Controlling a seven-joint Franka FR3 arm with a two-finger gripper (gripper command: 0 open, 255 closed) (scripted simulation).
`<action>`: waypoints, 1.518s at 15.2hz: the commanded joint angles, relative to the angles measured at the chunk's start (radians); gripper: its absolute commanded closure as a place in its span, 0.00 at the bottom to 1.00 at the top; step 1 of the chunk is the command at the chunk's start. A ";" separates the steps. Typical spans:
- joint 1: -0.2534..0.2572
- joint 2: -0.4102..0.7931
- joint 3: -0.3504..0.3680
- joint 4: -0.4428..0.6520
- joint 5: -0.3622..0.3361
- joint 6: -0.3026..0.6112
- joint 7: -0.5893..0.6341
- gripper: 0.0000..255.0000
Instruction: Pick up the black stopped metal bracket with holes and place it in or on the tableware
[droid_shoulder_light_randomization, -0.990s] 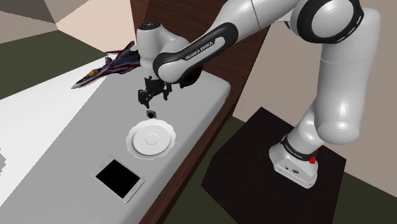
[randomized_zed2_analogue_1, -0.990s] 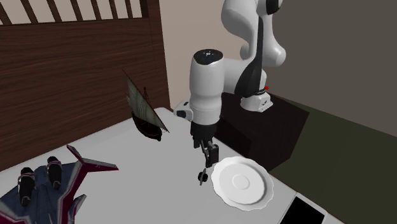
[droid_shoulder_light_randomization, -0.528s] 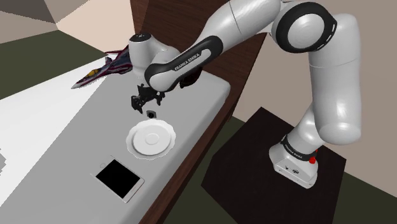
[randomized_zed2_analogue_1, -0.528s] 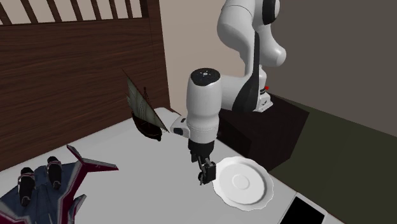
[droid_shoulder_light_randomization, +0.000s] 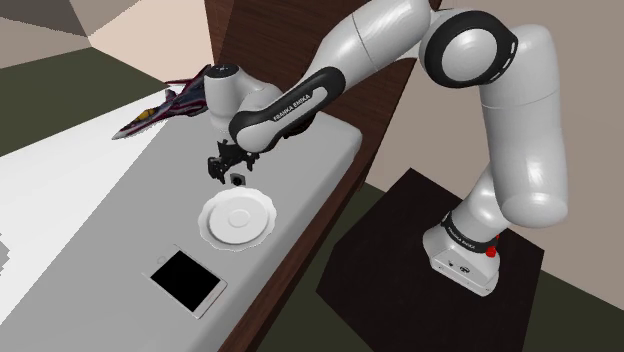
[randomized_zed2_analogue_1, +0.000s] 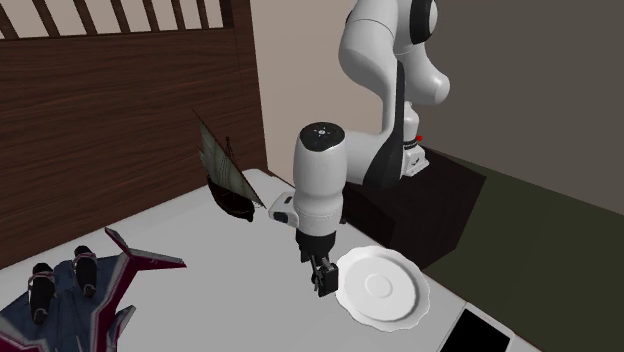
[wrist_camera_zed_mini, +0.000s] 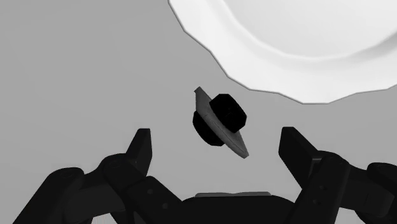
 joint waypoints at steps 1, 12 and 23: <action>0.000 0.000 0.000 0.000 0.000 0.000 0.000 0.00; 0.000 0.001 0.000 0.000 0.000 0.000 0.000 1.00; 0.064 -0.102 -0.031 -0.047 0.002 -0.052 0.204 0.00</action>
